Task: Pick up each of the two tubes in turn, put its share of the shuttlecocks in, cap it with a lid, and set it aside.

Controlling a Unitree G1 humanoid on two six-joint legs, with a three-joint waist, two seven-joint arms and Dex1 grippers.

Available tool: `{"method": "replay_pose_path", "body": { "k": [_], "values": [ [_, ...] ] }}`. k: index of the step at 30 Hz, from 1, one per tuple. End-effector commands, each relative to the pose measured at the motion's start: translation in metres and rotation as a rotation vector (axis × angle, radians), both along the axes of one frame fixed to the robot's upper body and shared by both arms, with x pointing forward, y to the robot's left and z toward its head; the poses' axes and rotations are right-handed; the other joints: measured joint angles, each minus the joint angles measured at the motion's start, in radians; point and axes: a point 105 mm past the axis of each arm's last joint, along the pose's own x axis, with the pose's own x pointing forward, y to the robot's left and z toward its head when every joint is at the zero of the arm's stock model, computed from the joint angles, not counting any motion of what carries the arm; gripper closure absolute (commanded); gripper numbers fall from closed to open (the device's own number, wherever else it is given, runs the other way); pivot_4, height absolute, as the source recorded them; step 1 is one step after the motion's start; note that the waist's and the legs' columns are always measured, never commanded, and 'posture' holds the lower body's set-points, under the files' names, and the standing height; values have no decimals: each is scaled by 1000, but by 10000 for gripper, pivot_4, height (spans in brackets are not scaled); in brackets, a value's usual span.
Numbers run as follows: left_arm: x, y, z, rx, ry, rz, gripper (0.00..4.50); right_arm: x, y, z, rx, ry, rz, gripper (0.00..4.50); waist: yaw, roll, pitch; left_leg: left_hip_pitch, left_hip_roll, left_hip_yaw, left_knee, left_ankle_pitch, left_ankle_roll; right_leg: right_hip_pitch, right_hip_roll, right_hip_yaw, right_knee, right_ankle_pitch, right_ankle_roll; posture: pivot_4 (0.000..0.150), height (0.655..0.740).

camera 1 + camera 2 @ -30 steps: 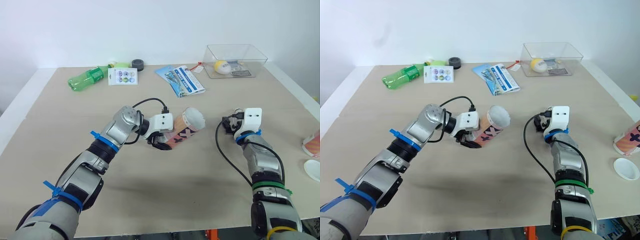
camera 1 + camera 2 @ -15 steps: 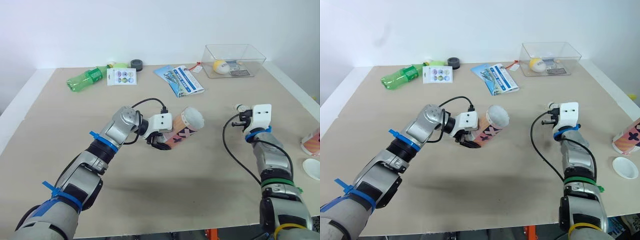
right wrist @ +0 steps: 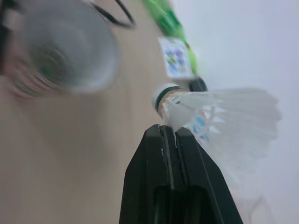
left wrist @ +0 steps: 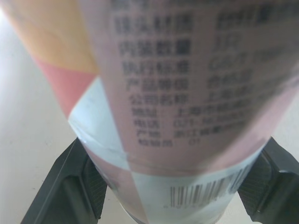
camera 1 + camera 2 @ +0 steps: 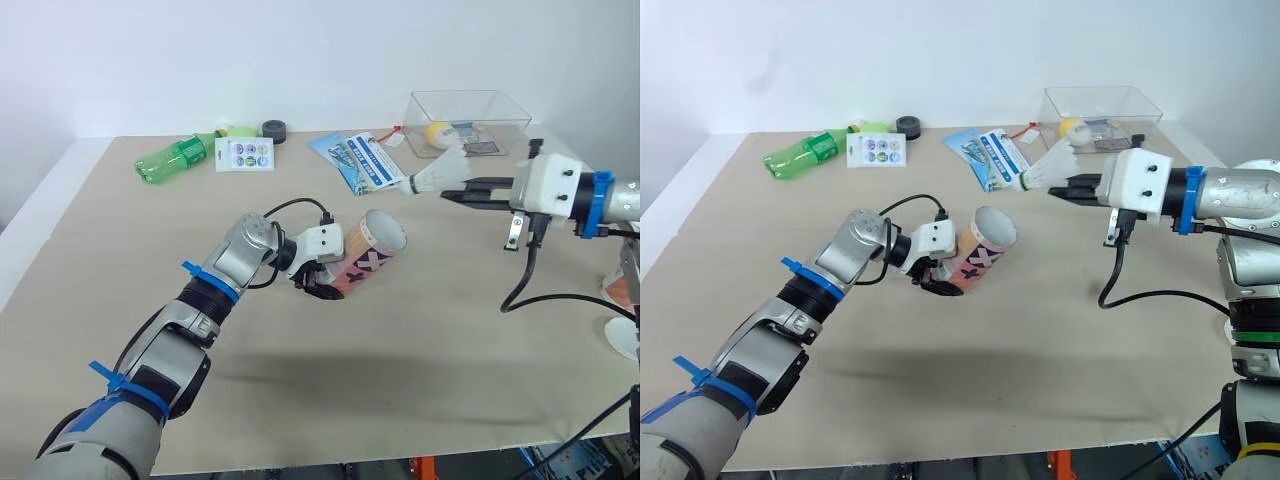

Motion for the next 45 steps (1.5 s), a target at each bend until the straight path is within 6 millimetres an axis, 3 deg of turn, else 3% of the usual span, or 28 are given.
{"method": "replay_pose_path", "body": {
  "k": [1,13,17,23,26,30,34,36,40,43,45],
  "values": [
    [-2,-5,-1,-4,41,1,14515,-11,14,11,-42,-32,77,44209,1,0,0,0,0,0,0,0,0,0,0,0,0,0,0,1500,7400],
    [-2,-8,8,2,16,-22,14515,-13,35,-15,-183,-9,206,44209,1,-1,1,-2,0,0,0,0,0,-2,-1,0,0,0,0,1500,7400],
    [-2,-10,10,-1,12,-26,14515,-9,30,-15,-169,21,189,30560,2,-1,1,-2,-1,0,0,0,0,-2,-2,0,0,0,0,1500,7400],
    [-3,-8,7,5,10,-24,14515,-11,25,9,79,116,145,383,4,-2,1,-2,0,0,0,0,0,-2,-2,-1,0,0,-1,1500,7400],
    [-3,-5,3,30,-16,-29,14515,-3,5,18,255,177,20,383,5,-2,1,-3,0,0,0,0,0,-4,-4,-2,0,0,-3,1500,7400],
    [-3,-3,-2,78,-86,-55,14515,8,-17,11,459,227,-131,383,9,-2,1,-4,0,0,-1,0,0,-4,-12,-7,0,0,-5,1500,7400],
    [-3,-5,-5,120,-145,-82,14515,5,-15,-6,498,233,-161,383,17,-2,1,-4,0,0,-1,0,0,-5,-12,-7,0,0,-6,1500,7400],
    [-3,-6,-4,123,-149,-90,14515,-1,-2,-6,459,232,-116,8072,17,-1,1,-4,-1,1,-1,0,0,-5,-9,-7,0,1,-5,1500,7400],
    [-6,-7,0,130,-132,-103,14515,-19,39,-3,251,237,47,27510,15,-1,1,-4,1,3,0,0,0,-5,-4,-4,0,2,-4,1500,7400],
    [-6,-8,1,134,-120,-106,14515,-25,57,2,171,233,127,43152,16,-1,1,-4,2,2,1,0,0,-5,0,-4,0,2,-4,1500,7400],
    [-6,-10,3,127,-117,-105,14515,-25,61,0,123,242,141,44565,17,-2,1,-4,3,1,1,0,0,-5,1,-4,0,2,-4,1500,7400]
  ]
}}
